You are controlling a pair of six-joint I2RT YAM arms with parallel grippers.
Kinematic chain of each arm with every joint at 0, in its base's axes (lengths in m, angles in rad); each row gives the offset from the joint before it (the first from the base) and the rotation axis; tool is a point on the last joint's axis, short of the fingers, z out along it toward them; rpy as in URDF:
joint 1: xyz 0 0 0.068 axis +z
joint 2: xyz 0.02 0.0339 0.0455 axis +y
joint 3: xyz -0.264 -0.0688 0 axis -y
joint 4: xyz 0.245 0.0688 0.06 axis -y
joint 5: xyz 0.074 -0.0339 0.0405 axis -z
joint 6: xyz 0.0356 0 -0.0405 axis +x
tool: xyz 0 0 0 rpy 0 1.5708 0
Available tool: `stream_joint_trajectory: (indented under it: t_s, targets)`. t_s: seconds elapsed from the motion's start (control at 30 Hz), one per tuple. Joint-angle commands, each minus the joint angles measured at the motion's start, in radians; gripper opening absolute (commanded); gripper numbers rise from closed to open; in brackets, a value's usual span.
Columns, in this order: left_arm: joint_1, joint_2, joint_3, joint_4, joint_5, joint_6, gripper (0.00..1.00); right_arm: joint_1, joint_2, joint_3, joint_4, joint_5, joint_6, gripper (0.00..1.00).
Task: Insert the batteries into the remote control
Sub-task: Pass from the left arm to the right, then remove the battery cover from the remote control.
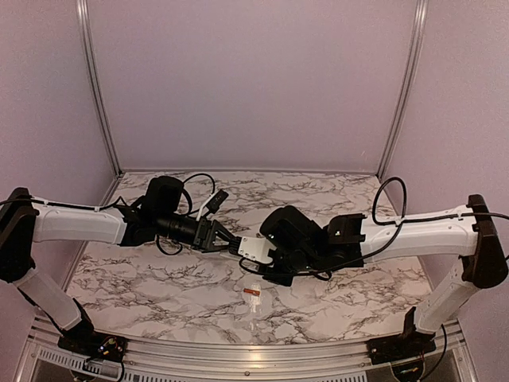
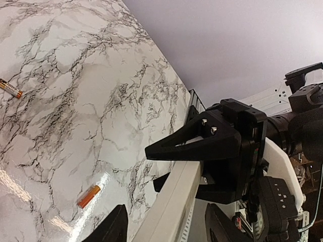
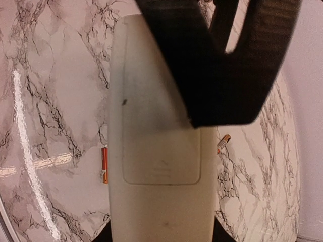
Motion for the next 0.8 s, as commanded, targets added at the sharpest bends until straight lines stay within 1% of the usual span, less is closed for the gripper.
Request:
stream_joint_trajectory:
  t_s: [0.0,0.13,0.23,0.33,0.5,0.77]
  targets:
    - [-0.009,0.005,0.028,-0.063,-0.067,0.053,0.56,0.005,0.006,0.03,0.039,0.059,0.049,0.03]
    - [-0.019,0.013,0.034,-0.091,-0.068,0.076,0.58,0.005,0.019,0.042,0.054,0.06,0.047,0.02]
    - [-0.026,0.016,0.05,-0.134,-0.103,0.097,0.55,0.005,0.022,0.047,0.068,0.045,0.045,0.01]
    - [-0.024,0.018,0.059,-0.166,-0.132,0.103,0.5,0.005,0.012,0.044,0.08,0.036,0.04,0.0]
    - [-0.008,0.018,0.053,-0.231,-0.171,0.115,0.45,0.005,-0.039,0.019,0.103,0.035,0.039,0.0]
    - [0.035,0.011,0.04,-0.278,-0.206,0.119,0.42,0.005,-0.097,-0.014,0.114,0.053,0.035,0.0]
